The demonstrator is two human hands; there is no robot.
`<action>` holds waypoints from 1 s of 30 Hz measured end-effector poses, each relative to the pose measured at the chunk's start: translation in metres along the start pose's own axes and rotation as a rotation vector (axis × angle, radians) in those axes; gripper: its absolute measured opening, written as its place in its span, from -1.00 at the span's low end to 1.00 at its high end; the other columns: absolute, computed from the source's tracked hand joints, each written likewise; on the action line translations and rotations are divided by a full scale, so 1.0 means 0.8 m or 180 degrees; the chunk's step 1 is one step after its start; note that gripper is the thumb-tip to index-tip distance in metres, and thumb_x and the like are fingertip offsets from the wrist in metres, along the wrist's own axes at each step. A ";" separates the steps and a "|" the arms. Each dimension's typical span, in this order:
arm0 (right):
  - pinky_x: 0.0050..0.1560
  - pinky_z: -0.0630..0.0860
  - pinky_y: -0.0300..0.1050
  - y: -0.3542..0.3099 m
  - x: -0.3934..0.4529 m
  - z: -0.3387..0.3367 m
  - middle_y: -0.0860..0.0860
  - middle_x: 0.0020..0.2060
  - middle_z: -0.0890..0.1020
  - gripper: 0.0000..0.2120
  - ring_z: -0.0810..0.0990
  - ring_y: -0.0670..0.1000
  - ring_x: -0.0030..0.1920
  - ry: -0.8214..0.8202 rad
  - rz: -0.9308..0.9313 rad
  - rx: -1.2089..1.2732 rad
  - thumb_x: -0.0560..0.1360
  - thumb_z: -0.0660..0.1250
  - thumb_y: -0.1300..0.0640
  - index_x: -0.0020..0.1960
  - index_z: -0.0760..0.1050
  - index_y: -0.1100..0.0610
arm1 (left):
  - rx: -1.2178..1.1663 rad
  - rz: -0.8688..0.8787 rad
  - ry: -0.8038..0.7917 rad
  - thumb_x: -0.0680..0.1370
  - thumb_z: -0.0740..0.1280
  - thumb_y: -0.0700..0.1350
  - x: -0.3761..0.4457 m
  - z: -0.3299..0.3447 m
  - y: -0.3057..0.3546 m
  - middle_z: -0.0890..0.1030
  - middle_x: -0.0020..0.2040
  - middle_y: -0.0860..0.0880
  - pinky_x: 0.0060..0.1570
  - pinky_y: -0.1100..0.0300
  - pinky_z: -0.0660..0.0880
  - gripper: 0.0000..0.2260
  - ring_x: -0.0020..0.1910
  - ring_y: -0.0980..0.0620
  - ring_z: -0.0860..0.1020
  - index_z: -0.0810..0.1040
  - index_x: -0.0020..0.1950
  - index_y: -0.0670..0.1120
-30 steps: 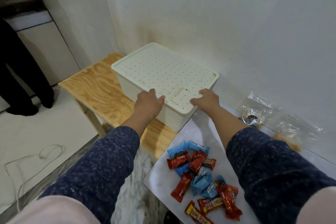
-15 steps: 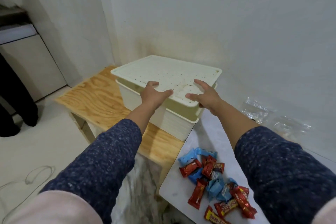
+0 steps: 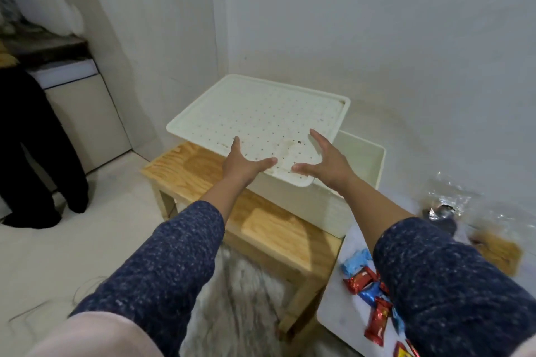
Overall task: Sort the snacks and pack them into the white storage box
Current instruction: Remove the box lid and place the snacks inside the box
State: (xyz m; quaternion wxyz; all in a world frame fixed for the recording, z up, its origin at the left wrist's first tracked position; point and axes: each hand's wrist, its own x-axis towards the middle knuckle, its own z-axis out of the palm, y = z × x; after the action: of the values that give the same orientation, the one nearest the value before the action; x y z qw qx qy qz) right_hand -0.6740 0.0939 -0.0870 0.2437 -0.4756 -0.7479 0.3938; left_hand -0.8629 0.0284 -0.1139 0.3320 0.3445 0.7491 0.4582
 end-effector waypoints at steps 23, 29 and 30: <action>0.46 0.21 0.04 -0.014 0.192 0.317 0.02 0.52 0.18 -0.09 0.16 0.10 0.50 -0.1218 0.0315 -0.0208 0.38 0.47 -0.07 0.54 0.00 0.04 | 0.0967 -0.0841 0.0356 0.26 0.50 0.26 0.189 -0.192 -0.186 0.17 0.54 -0.07 0.41 0.04 0.22 0.06 0.51 -0.12 0.15 -0.02 0.56 -0.03; 0.45 0.22 0.12 0.032 0.207 0.331 0.07 0.51 0.15 -0.05 0.18 0.13 0.48 -0.1487 0.0914 -0.0374 0.37 0.45 -0.12 0.54 -0.06 0.00 | 0.1069 -0.1125 -0.0190 0.30 0.50 0.21 0.225 -0.158 -0.214 0.27 0.48 -0.12 0.26 0.06 0.36 0.00 0.42 -0.16 0.30 0.00 0.55 -0.04; 0.43 0.24 0.11 0.038 0.206 0.332 0.08 0.50 0.15 -0.05 0.20 0.14 0.47 -0.1535 0.0964 -0.0444 0.38 0.44 -0.14 0.54 -0.08 -0.01 | 0.1062 -0.1153 -0.0286 0.34 0.50 0.17 0.225 -0.153 -0.217 0.26 0.48 -0.14 0.28 0.06 0.35 -0.02 0.43 -0.17 0.28 -0.03 0.55 -0.04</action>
State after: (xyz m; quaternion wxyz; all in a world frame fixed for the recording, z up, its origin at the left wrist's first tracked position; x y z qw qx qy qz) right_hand -0.9253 0.1550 -0.2652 -0.0359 -0.4901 -0.7299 0.4750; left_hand -1.0971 0.0608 -0.2614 0.3803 0.2746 0.8484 0.2455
